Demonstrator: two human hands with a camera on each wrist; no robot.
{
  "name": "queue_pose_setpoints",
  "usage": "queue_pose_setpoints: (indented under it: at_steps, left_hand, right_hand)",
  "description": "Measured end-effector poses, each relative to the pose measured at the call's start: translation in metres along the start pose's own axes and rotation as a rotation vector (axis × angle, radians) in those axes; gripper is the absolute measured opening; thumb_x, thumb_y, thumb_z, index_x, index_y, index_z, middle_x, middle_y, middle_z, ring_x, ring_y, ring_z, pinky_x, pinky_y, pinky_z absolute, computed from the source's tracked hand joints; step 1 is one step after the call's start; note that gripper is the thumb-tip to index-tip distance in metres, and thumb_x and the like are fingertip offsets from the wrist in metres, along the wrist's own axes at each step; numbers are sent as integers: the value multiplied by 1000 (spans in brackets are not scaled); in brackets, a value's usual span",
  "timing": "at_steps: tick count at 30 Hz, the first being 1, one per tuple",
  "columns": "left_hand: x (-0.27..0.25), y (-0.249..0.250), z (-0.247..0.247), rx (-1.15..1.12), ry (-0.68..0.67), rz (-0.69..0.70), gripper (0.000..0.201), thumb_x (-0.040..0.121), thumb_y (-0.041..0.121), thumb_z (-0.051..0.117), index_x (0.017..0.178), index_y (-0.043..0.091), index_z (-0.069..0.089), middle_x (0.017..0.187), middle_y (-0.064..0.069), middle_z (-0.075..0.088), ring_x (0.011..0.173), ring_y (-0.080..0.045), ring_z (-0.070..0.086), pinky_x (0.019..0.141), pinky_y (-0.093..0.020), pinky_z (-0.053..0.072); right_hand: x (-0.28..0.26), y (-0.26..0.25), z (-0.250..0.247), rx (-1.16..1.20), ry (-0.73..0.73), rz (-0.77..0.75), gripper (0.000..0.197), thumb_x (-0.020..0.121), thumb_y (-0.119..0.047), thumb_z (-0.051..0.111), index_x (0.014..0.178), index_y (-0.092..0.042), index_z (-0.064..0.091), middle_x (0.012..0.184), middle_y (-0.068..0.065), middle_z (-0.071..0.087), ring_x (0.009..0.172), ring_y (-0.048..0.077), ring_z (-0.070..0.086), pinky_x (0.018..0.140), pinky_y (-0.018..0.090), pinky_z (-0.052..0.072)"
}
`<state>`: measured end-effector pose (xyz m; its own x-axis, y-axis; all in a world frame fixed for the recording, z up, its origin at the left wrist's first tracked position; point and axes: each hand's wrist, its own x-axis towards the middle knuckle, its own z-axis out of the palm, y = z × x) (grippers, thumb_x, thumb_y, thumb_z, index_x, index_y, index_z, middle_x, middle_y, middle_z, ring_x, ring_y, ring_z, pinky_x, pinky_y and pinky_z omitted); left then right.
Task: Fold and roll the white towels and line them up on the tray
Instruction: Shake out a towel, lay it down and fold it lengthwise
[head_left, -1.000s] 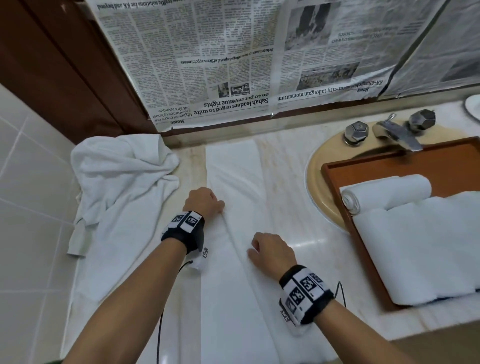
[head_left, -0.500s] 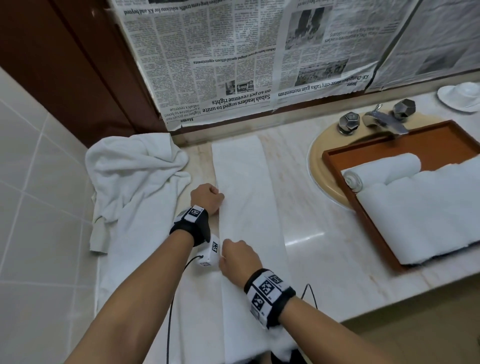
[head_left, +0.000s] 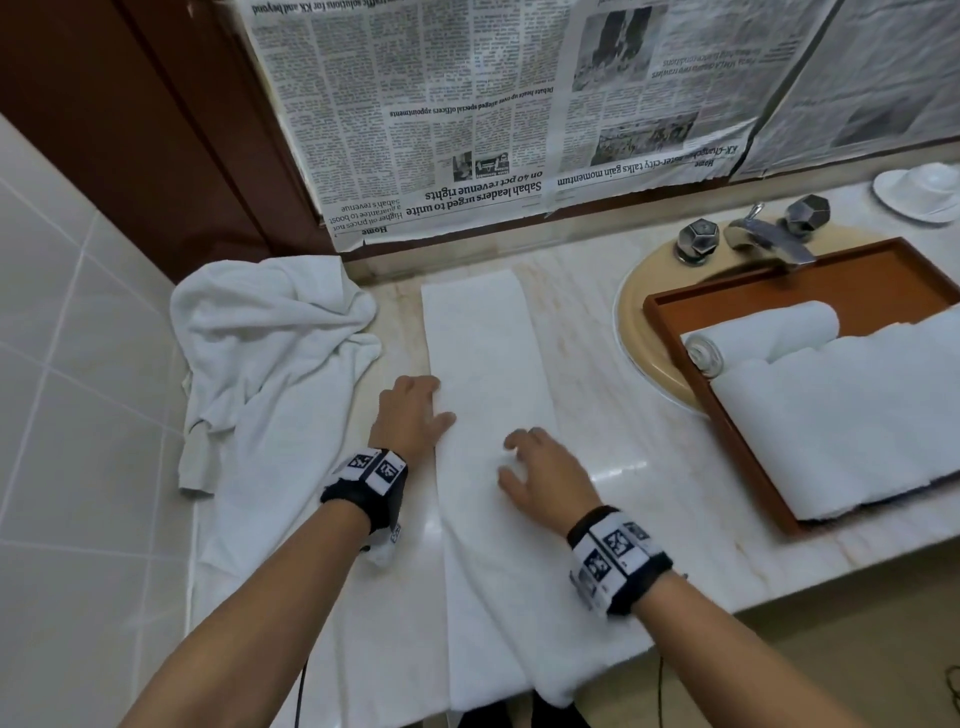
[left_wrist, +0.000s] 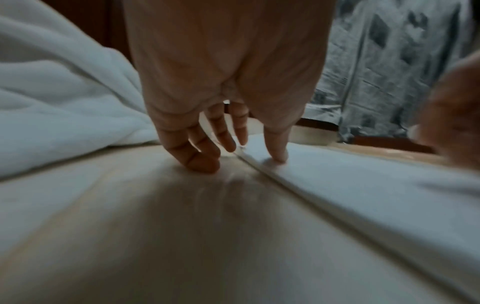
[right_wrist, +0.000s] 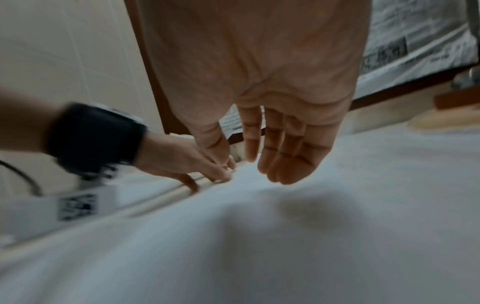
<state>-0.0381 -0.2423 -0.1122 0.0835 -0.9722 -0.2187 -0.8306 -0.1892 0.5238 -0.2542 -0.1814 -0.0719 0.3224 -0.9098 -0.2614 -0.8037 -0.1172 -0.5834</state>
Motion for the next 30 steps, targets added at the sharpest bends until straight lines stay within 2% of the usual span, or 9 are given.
queue_pose_setpoints:
  at_steps: [3, 7, 10, 14, 17, 21, 24, 26, 30]
  left_hand:
    - [-13, 2, 10, 137, -66, 143, 54, 91, 48, 62, 141, 34, 47, 150, 8, 32, 130, -27, 31, 97, -45, 43]
    - [-7, 10, 12, 267, -64, 99, 61, 91, 60, 54, 146, 40, 38, 159, 16, 19, 134, -28, 24, 95, -46, 43]
    - [4, 18, 15, 325, -80, 45, 70, 89, 68, 49, 150, 40, 28, 162, 20, 11, 139, -28, 19, 100, -50, 38]
    - [15, 34, 20, 335, -94, -55, 77, 89, 74, 41, 154, 39, 17, 162, 20, 10, 143, -29, 17, 106, -53, 29]
    - [19, 45, 21, 285, -71, -127, 75, 91, 70, 40, 154, 35, 19, 163, 18, 9, 143, -29, 19, 107, -53, 28]
    - [-5, 54, 23, 101, 56, -64, 55, 96, 53, 51, 142, 24, 45, 155, 6, 30, 135, -29, 32, 103, -48, 37]
    - [-37, 57, 33, 6, 57, 47, 39, 95, 40, 59, 129, 20, 60, 134, -1, 49, 119, -27, 48, 98, -41, 44]
    - [-57, 60, 43, -30, -25, 69, 34, 93, 35, 63, 123, 19, 63, 124, -2, 54, 111, -24, 55, 96, -37, 45]
    - [-73, 67, 54, -11, -78, 23, 41, 89, 29, 68, 128, 16, 62, 127, -4, 51, 114, -27, 55, 98, -36, 45]
  right_hand:
    - [22, 31, -13, -124, -85, 80, 59, 94, -34, 55, 146, -16, 32, 133, 9, 38, 118, 29, 48, 93, 39, 48]
    - [48, 52, -23, -242, -146, 70, 70, 91, -39, 56, 149, -14, 24, 134, 9, 31, 119, 30, 42, 94, 39, 46]
    - [71, 62, -36, -300, -172, 55, 78, 90, -42, 57, 152, -15, 18, 139, 8, 30, 124, 29, 38, 97, 41, 45]
    - [106, 70, -60, -369, -199, 43, 79, 90, -45, 56, 153, -20, 16, 141, 7, 29, 126, 29, 37, 94, 42, 46]
    - [114, 68, -71, -383, -131, 25, 67, 91, -37, 56, 148, -18, 27, 138, 8, 34, 125, 30, 38, 92, 41, 45]
    - [67, 68, -62, -94, -48, 10, 48, 92, -30, 61, 135, -12, 50, 130, 10, 46, 119, 29, 48, 98, 38, 42]
    - [6, 73, -50, -103, -137, 1, 49, 90, -38, 63, 131, -14, 53, 127, 6, 48, 118, 24, 48, 98, 38, 43]
    - [-23, 75, -42, -155, -211, 15, 47, 90, -41, 60, 129, -15, 53, 124, 4, 48, 116, 23, 47, 97, 40, 44]
    - [-49, 69, -34, -240, -282, -3, 29, 92, -39, 55, 109, -16, 57, 110, 1, 52, 105, 21, 49, 84, 33, 42]
